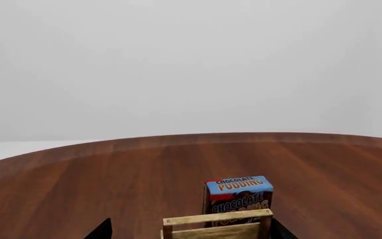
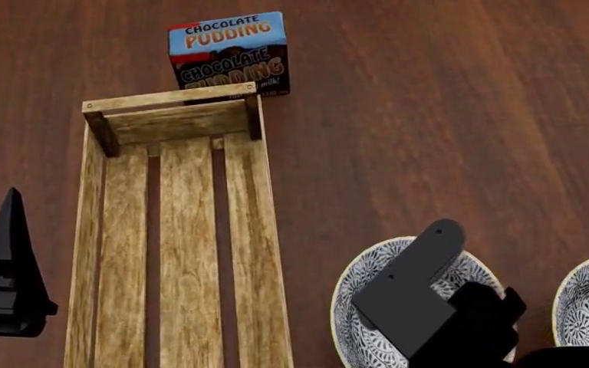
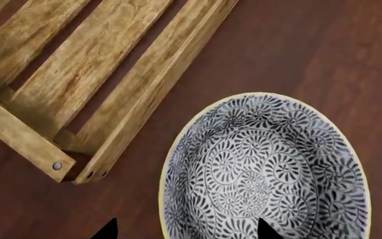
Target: Stack the left bowl on the right bowl and place them in the tray.
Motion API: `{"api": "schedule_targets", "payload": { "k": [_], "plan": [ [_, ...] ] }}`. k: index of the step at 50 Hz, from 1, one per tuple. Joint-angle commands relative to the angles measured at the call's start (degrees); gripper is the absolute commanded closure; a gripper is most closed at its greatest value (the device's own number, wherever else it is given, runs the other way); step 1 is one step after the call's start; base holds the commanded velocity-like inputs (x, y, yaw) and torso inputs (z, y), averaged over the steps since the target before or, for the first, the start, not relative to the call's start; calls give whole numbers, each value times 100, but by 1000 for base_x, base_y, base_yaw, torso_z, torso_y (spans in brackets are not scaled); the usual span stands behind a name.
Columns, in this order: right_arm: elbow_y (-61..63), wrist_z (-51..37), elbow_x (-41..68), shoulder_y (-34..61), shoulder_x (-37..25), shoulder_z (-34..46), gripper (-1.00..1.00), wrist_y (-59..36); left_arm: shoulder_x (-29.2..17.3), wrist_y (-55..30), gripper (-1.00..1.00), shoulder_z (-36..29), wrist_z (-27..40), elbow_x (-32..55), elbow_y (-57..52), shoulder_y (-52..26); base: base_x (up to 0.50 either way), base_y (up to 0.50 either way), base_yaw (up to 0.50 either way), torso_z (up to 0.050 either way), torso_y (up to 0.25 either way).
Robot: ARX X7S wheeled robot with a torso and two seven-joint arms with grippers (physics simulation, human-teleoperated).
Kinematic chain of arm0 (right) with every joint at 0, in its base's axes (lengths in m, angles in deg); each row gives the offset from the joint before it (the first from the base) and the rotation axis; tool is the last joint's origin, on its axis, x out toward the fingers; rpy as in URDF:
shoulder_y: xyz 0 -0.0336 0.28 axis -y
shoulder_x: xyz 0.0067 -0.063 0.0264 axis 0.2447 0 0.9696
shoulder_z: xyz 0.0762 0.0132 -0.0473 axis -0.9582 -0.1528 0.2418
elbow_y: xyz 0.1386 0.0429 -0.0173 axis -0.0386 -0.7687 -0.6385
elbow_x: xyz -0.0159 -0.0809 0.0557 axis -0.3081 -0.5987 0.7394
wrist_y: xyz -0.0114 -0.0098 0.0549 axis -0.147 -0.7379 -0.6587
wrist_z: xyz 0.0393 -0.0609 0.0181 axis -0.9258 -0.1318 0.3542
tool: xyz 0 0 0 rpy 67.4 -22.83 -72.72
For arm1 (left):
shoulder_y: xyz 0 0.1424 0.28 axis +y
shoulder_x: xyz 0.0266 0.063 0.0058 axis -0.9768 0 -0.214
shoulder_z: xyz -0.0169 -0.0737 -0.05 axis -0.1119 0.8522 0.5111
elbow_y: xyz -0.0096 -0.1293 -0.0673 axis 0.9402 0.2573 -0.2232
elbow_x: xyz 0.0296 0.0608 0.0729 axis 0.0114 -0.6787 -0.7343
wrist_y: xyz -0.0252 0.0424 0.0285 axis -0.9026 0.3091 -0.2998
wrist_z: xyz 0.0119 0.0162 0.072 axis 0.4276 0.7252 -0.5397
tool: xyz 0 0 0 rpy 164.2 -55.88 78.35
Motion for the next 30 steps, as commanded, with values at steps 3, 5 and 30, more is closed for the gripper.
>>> {"api": "schedule_targets", "payload": {
  "k": [3, 5, 30],
  "plan": [
    [-466, 552, -727, -105, 169, 599, -100, 446, -22, 9, -100, -2, 12, 29, 26, -16, 0, 0, 0, 0, 0],
    [-506, 585, -774, -100, 193, 646, -100, 478, -24, 18, -100, -7, 8, 28, 37, -18, 0, 0, 0, 0, 0],
    [-1042, 927, -1282, -368, 255, 1011, -100, 1080, -57, 45, -100, -46, 40, 29, 64, -19, 0, 0, 0, 0, 0]
  ]
}}
